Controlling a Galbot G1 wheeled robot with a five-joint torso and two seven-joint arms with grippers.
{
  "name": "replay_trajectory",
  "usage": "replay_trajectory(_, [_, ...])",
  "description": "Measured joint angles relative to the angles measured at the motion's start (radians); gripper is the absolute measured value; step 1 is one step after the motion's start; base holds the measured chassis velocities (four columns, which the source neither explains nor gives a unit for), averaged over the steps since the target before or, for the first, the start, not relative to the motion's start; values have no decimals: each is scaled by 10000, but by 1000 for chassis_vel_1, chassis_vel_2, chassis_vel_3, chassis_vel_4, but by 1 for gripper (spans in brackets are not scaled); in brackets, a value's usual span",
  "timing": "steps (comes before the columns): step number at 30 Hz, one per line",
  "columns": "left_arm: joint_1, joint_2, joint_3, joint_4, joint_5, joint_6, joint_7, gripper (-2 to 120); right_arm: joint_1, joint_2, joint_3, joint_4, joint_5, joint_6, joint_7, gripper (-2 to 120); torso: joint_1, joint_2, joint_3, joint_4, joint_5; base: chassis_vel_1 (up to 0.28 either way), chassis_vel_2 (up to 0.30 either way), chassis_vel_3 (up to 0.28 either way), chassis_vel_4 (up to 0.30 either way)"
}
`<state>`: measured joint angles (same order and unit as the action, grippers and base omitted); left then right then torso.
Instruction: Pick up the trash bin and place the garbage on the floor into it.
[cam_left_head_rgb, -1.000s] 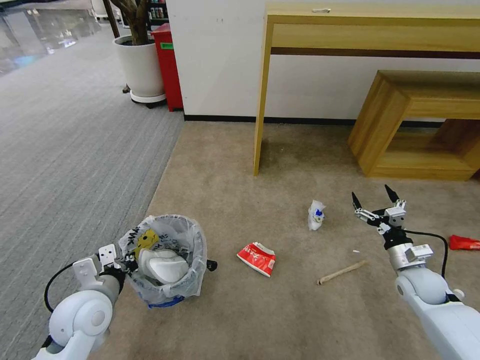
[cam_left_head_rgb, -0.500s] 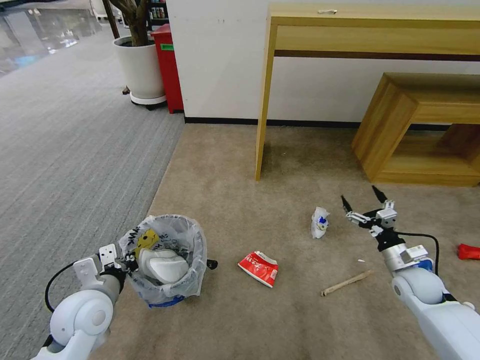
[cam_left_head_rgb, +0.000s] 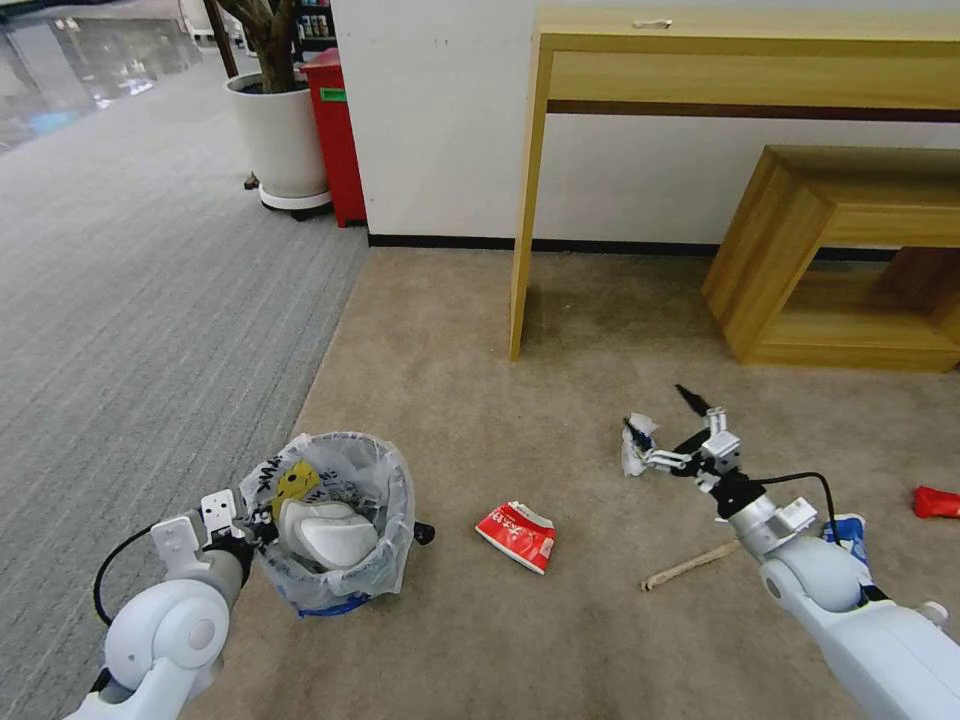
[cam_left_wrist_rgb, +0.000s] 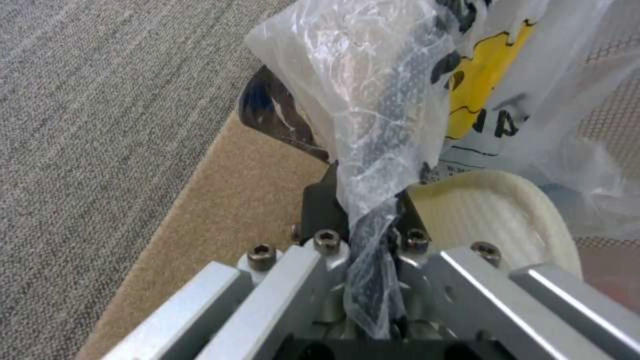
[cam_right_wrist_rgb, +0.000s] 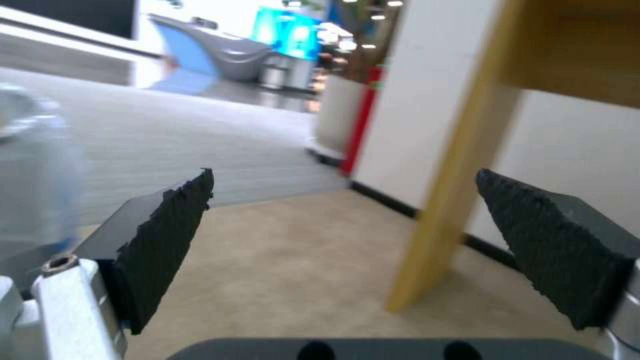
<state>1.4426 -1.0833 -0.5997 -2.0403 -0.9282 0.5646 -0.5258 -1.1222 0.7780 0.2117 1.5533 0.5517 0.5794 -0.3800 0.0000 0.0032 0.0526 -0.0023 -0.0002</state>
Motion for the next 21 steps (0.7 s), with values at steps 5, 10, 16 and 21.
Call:
replay_trajectory(5, [1,-71,47,36,100,0,5,0,24,-150,-401,298,7,-199,-294,100,0,0,0,1,0,0,0,0,0])
replay_trajectory(10, [-6,-165,105,98,218,-2,22,0,15,-520,-839,995,-157,-1206,-166,100,1,0,0,0,2,0,0,0,0])
replay_trajectory(16, [-35,-255,149,129,304,-8,28,0,127,-907,-1244,1637,-221,-2157,422,100,0,1,1,0,0,0,0,0,0])
replay_trajectory(21, [-46,-351,170,156,390,-10,29,0,357,-1209,-1740,1992,-226,-2796,783,97,0,0,1,0,1,0,0,0,0])
